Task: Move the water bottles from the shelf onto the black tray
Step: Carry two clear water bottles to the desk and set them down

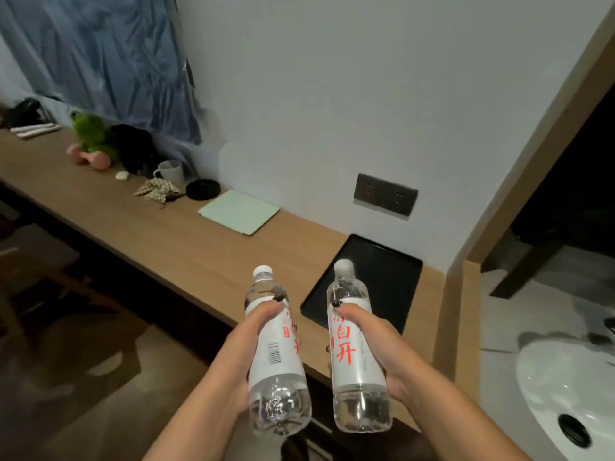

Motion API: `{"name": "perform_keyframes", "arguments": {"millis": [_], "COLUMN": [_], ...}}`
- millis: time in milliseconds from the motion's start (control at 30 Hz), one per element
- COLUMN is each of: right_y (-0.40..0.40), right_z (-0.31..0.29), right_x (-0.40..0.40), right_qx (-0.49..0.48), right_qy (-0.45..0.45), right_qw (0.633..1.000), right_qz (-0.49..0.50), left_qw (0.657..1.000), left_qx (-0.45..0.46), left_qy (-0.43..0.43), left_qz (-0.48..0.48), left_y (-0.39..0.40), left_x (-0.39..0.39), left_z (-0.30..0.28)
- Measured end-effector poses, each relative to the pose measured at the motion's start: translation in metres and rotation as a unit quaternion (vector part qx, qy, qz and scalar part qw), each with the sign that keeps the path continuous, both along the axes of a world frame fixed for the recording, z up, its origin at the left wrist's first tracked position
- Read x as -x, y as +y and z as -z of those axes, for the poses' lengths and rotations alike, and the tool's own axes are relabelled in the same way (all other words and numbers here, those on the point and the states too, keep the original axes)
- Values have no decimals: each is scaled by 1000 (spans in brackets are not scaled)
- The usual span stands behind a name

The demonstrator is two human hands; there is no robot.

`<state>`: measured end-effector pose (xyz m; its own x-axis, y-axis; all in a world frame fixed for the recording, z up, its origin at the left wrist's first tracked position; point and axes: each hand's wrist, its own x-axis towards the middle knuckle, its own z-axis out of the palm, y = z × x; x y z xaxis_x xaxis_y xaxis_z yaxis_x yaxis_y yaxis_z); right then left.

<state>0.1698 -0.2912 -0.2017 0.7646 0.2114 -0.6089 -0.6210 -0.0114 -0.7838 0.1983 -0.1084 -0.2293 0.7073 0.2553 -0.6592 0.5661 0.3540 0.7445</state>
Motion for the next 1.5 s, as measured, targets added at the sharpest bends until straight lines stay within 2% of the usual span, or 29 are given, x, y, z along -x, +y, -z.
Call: {"name": "perform_keyframes", "arguments": {"millis": [133,267,367,467,567,700,1000,1133,1300,1367,1500], "right_y": [50,87,102,108,112,111,101,100,109,112,116], "right_z": [2,7,13,20,27,31,17,11,12,11,8], "right_x": [-18,-33,-49,-67,-94,-134,-208,-233,-258,-267,-289], "right_qx": [-13,-34,-35,-35,-30,-22,-33,-32,-4,31,114], "right_qy": [-7,-1,6,11,11,15,19,1,-43,-57,-84], "right_qw": [999,997,996,995,995,994,991,991,987,986,976], "right_qz": [34,64,77,89,92,107,125,127,157,156,164], "left_qw": [985,981,986,984,978,968,967,974,990,988,977], "left_qx": [136,129,119,100,157,224,253,222,69,21,-5], "left_qy": [-45,-56,-10,18,23,-19,-19,-21,-61,-87,-105], "left_qz": [93,136,119,149,132,114,28,49,104,127,186], "left_y": [59,96,111,126,119,112,109,110,114,113,110], "left_x": [14,14,-28,-69,-93,-119,-188,-211,-255,-276,-323], "left_z": [-13,-23,-17,0,6,8,2,-8,-5,-3,1]}}
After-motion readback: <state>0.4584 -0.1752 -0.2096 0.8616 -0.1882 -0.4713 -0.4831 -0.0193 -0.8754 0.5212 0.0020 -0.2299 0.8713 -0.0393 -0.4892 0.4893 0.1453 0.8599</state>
